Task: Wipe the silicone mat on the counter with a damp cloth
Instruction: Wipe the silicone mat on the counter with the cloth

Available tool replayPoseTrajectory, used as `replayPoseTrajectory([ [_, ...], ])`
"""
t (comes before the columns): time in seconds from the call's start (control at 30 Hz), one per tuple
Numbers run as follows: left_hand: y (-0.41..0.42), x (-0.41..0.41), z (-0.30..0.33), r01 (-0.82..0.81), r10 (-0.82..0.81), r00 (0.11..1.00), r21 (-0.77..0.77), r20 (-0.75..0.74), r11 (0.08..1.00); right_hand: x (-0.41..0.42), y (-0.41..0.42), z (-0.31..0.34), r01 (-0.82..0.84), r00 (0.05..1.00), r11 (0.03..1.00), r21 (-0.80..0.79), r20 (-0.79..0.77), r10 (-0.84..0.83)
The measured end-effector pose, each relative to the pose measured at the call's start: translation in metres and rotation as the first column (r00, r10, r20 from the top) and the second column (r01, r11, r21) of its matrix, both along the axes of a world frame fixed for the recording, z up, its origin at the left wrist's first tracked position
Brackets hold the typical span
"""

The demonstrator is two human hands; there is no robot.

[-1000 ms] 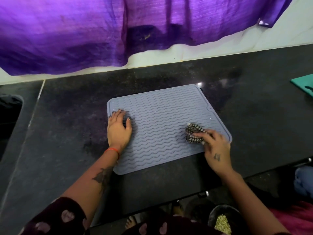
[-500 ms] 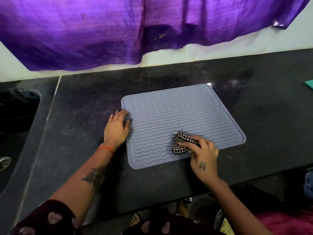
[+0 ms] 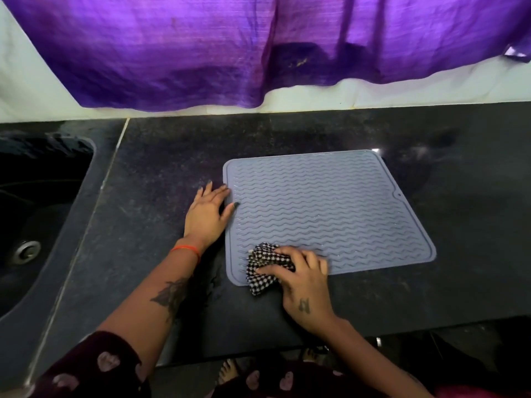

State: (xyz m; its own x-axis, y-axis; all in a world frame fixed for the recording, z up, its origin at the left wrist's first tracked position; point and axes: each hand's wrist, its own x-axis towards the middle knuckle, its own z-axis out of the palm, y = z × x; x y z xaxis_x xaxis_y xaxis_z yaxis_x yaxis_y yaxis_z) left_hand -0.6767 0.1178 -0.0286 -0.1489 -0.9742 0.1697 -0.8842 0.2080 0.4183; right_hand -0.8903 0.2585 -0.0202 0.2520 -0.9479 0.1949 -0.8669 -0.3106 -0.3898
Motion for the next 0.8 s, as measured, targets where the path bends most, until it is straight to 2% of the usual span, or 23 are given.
replayPoseTrajectory([
  [0.13, -0.001, 0.003, 0.002, 0.012, -0.012, 1.000, 0.017, -0.003, 1.000, 0.005, -0.008, 0.008, -0.097, 0.992, 0.995, -0.006, 0.083, 0.098],
  [0.3, 0.004, 0.005, -0.003, 0.033, -0.033, 0.999, 0.010, -0.035, 0.999, 0.025, -0.010, 0.004, -0.253, 0.967, 0.967, 0.028, 0.004, 0.253],
  [0.4, 0.003, 0.006, -0.003, 0.043, -0.042, 0.996, 0.011, -0.073, 0.999, 0.022, -0.023, 0.010, -0.257, 0.965, 0.966, 0.018, 0.065, 0.255],
  [0.57, 0.001, 0.004, -0.002, 0.020, -0.017, 0.988, 0.013, -0.154, 1.000, 0.031, -0.032, 0.008, -0.310, 0.950, 0.951, 0.016, -0.037, 0.311],
  [0.67, 0.000, 0.005, -0.003, 0.015, -0.010, 0.984, 0.029, -0.180, 0.999, 0.028, -0.048, 0.015, -0.345, 0.939, 0.938, -0.020, 0.011, 0.345],
  [0.8, 0.002, 0.004, -0.001, -0.003, 0.010, 0.975, 0.028, -0.222, 1.000, 0.035, -0.077, 0.021, -0.259, 0.965, 0.966, 0.005, -0.038, 0.259],
])
